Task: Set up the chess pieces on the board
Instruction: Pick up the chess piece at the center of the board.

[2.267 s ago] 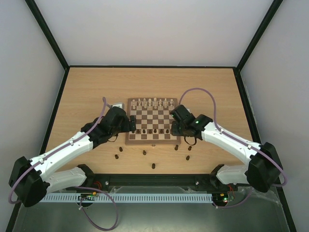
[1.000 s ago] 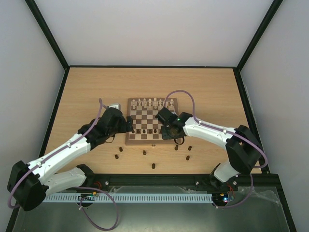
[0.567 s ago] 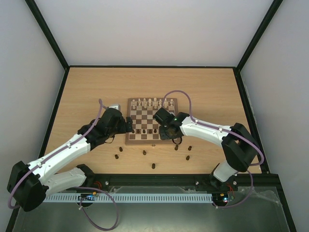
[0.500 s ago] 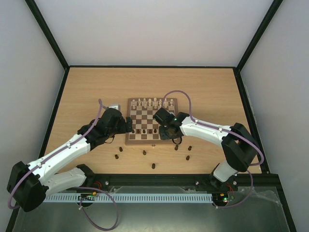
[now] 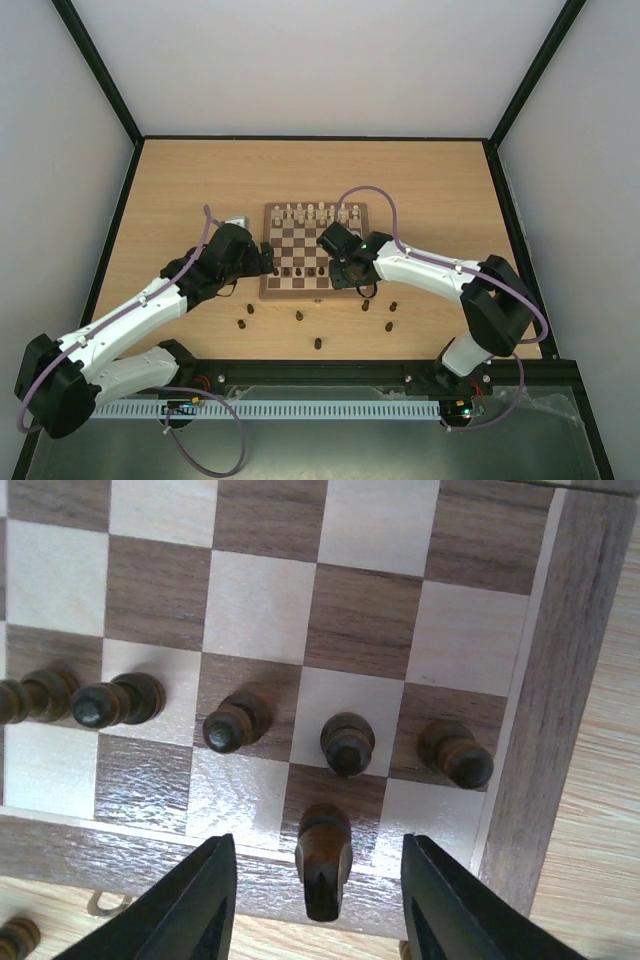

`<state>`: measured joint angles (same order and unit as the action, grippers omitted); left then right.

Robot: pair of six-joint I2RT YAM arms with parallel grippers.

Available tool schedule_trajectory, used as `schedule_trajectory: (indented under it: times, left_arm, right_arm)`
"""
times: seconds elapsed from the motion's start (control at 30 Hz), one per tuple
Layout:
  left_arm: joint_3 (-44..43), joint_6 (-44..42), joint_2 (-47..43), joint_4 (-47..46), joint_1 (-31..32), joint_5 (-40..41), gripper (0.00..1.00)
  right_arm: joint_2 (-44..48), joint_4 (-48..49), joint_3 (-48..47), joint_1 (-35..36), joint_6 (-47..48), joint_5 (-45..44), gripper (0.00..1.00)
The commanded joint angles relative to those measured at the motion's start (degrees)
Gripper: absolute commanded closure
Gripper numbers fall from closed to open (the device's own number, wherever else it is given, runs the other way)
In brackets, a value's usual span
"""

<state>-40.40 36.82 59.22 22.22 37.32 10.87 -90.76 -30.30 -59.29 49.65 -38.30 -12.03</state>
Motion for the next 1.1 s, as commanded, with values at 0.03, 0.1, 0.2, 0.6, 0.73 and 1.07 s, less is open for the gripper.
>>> schedule_trajectory:
  times: [0.03,0.1,0.2,0.6,0.73,1.07]
  left_arm:
    - [-0.2,-0.4,-0.5,0.5,-0.4,0.3,0.01]
    - [-0.6,-0.4,-0.4,1.0,-0.4,0.6,0.01]
    - [-1.2,-0.3,-0.2,1.4,-0.4,0.7,0.01]
    - [-4.4,5.8,0.7,8.9,4.7,2.4,0.01]
    - [-4.6,13.7,1.0,11.4,12.9,5.3,0.01]
    - [-11.1,33.3,14.1,14.0,33.7,12.7,0.01]
  right_arm:
    - [4.9,-1.4,0.5,0.4,0.6,0.5,0.45]
    - [6.6,-0.9,1.3,0.4,0.9,1.0,0.39]
    - [7.9,-0.3,2.5,0.4,1.6,2.2,0.36]
    - [16.9,2.2,7.9,0.4,1.7,-0.8,0.0]
    - [19.8,4.5,10.4,0.4,1.7,-1.9,0.02]
    - [29.5,7.1,17.8,0.3,1.7,1.1,0.01]
